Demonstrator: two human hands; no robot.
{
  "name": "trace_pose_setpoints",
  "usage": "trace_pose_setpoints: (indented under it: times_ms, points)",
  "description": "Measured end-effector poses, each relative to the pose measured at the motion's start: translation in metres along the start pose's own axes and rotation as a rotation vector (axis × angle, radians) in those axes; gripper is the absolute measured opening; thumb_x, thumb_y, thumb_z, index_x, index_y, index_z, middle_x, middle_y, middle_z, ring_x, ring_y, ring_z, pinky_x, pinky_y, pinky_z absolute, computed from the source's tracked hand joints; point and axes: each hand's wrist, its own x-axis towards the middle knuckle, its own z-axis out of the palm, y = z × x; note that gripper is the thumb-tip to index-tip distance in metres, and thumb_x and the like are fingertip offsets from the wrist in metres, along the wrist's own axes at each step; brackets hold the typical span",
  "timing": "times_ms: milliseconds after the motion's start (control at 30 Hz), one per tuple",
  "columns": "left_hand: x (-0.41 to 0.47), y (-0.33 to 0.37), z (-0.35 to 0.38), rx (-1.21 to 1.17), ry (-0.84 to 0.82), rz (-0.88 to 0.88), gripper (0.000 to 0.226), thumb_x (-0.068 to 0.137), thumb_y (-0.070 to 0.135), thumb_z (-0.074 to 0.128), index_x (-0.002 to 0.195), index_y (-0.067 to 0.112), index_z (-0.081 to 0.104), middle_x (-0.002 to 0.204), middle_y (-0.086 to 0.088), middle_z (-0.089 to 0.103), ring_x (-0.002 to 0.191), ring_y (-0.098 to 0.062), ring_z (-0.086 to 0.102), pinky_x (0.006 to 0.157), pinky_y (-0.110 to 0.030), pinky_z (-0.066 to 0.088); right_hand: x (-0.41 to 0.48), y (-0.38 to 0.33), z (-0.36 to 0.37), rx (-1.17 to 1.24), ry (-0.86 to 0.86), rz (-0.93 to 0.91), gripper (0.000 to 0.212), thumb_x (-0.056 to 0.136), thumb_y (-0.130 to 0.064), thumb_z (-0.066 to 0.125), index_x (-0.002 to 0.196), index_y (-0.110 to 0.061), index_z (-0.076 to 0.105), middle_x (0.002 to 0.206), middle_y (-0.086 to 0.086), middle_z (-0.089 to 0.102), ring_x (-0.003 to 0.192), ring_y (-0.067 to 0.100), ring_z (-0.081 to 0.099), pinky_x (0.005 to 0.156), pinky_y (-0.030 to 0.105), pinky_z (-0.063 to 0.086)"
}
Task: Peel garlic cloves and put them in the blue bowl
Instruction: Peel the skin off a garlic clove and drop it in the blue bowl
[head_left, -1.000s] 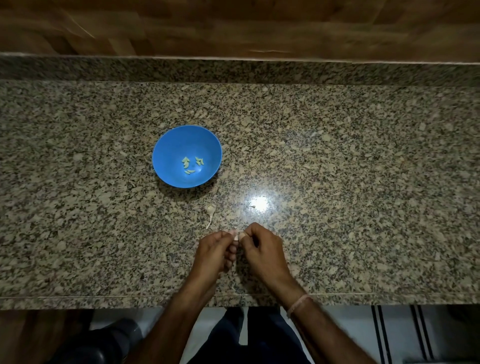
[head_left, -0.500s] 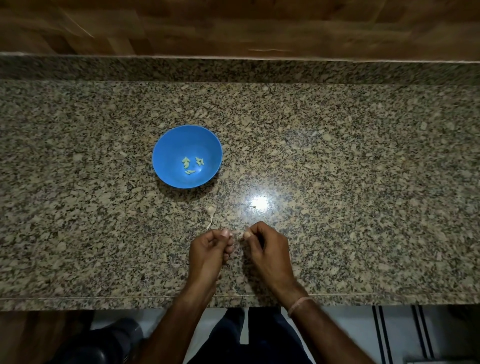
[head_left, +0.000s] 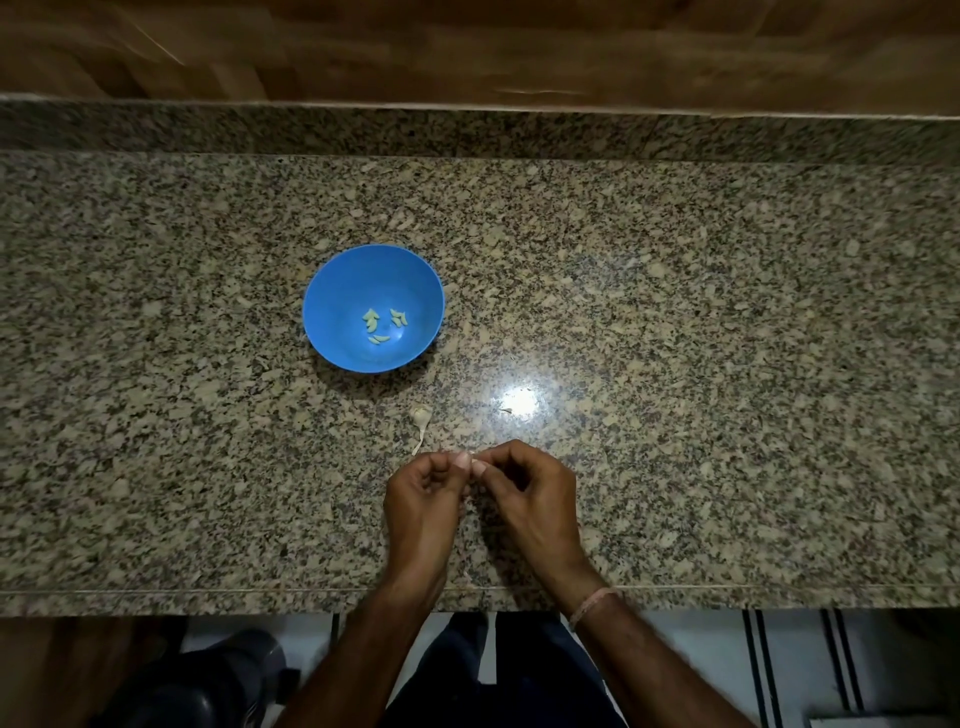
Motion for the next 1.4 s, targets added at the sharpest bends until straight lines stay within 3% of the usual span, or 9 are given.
trace_pose_setpoints:
  times_ms: [333, 500, 667, 733, 900, 1100, 1167, 1300, 1400]
  points:
    - [0.002, -0.001, 0.000, 0.033, -0.073, -0.016, 0.024, 0.106, 0.019, 0.057, 0.091, 0.015, 0.076, 0.078, 0.000, 0.072, 0.072, -0.008, 0.064, 0.067, -0.029, 0.050, -0.004, 0.001, -0.001, 0.166, -0.019, 0.081, 0.006, 0.092, -0.007, 0.076, 0.094, -0.011, 0.080, 0.091, 0.000, 0.079, 0.090, 0.016, 0.076, 0.083, 0.032, 0.061]
    - [0.003, 0.001, 0.002, 0.252, -0.024, 0.065, 0.026, 0.106, 0.027, 0.055, 0.087, 0.021, 0.072, 0.073, 0.007, 0.070, 0.068, -0.007, 0.065, 0.062, -0.026, 0.049, -0.003, 0.005, 0.001, 0.262, -0.038, 0.186, 0.004, 0.094, -0.011, 0.075, 0.095, -0.010, 0.079, 0.094, 0.006, 0.078, 0.096, 0.024, 0.074, 0.090, 0.039, 0.061]
    - [0.004, -0.001, 0.001, 0.448, 0.036, 0.208, 0.009, 0.100, 0.016, 0.066, 0.098, 0.023, 0.071, 0.092, 0.011, 0.072, 0.081, -0.001, 0.067, 0.065, -0.017, 0.050, -0.001, 0.006, -0.003, 0.233, -0.018, 0.203, 0.008, 0.096, -0.013, 0.073, 0.092, -0.010, 0.078, 0.091, 0.003, 0.078, 0.092, 0.018, 0.074, 0.082, 0.026, 0.058]
    - [0.004, -0.001, 0.000, 0.433, 0.000, 0.276, 0.020, 0.099, 0.012, 0.065, 0.110, 0.027, 0.072, 0.109, 0.014, 0.070, 0.094, 0.003, 0.065, 0.074, -0.012, 0.051, 0.001, 0.008, -0.005, 0.202, -0.016, 0.195, 0.010, 0.097, -0.016, 0.072, 0.091, -0.011, 0.078, 0.089, 0.003, 0.078, 0.092, 0.020, 0.074, 0.084, 0.030, 0.060]
    - [0.004, 0.002, -0.001, 0.402, -0.036, 0.346, 0.015, 0.094, 0.023, 0.072, 0.098, 0.037, 0.074, 0.104, 0.024, 0.067, 0.107, -0.008, 0.063, 0.084, -0.041, 0.057, 0.005, 0.009, -0.011, 0.180, -0.053, 0.173, 0.012, 0.099, -0.015, 0.070, 0.090, -0.009, 0.077, 0.087, 0.008, 0.076, 0.089, 0.024, 0.075, 0.082, 0.033, 0.062]
    - [0.008, 0.004, -0.010, 0.393, -0.134, 0.380, 0.006, 0.094, 0.029, 0.073, 0.092, 0.034, 0.071, 0.099, 0.018, 0.069, 0.102, -0.012, 0.064, 0.082, -0.048, 0.057, 0.010, 0.013, -0.011, 0.084, -0.130, 0.153, 0.017, 0.100, -0.022, 0.068, 0.090, -0.013, 0.077, 0.086, 0.004, 0.076, 0.089, 0.024, 0.074, 0.087, 0.048, 0.061]
    - [0.011, 0.002, -0.014, 0.430, -0.097, 0.385, 0.008, 0.094, 0.027, 0.072, 0.089, 0.034, 0.069, 0.095, 0.016, 0.068, 0.099, -0.015, 0.064, 0.078, -0.046, 0.056, 0.010, 0.014, -0.010, 0.078, -0.122, 0.157, 0.018, 0.102, -0.023, 0.067, 0.089, -0.013, 0.077, 0.084, 0.005, 0.076, 0.088, 0.026, 0.073, 0.086, 0.050, 0.060]
    - [0.021, -0.003, -0.038, 0.564, 0.177, 0.396, 0.011, 0.094, 0.020, 0.071, 0.090, 0.029, 0.069, 0.095, 0.016, 0.066, 0.100, -0.017, 0.053, 0.070, -0.022, 0.039, 0.008, 0.017, -0.011, 0.047, -0.082, 0.162, 0.015, 0.101, -0.022, 0.067, 0.091, -0.016, 0.077, 0.088, 0.000, 0.077, 0.089, 0.018, 0.073, 0.088, 0.048, 0.061]
    - [0.030, -0.015, -0.059, 0.667, 0.241, 0.416, 0.018, 0.091, 0.013, 0.074, 0.094, 0.029, 0.068, 0.099, 0.010, 0.064, 0.101, -0.014, 0.048, 0.068, -0.025, 0.038, 0.009, 0.018, -0.016, 0.033, -0.048, 0.160, 0.014, 0.101, -0.020, 0.068, 0.091, -0.016, 0.077, 0.089, -0.001, 0.077, 0.091, 0.017, 0.074, 0.089, 0.047, 0.061]
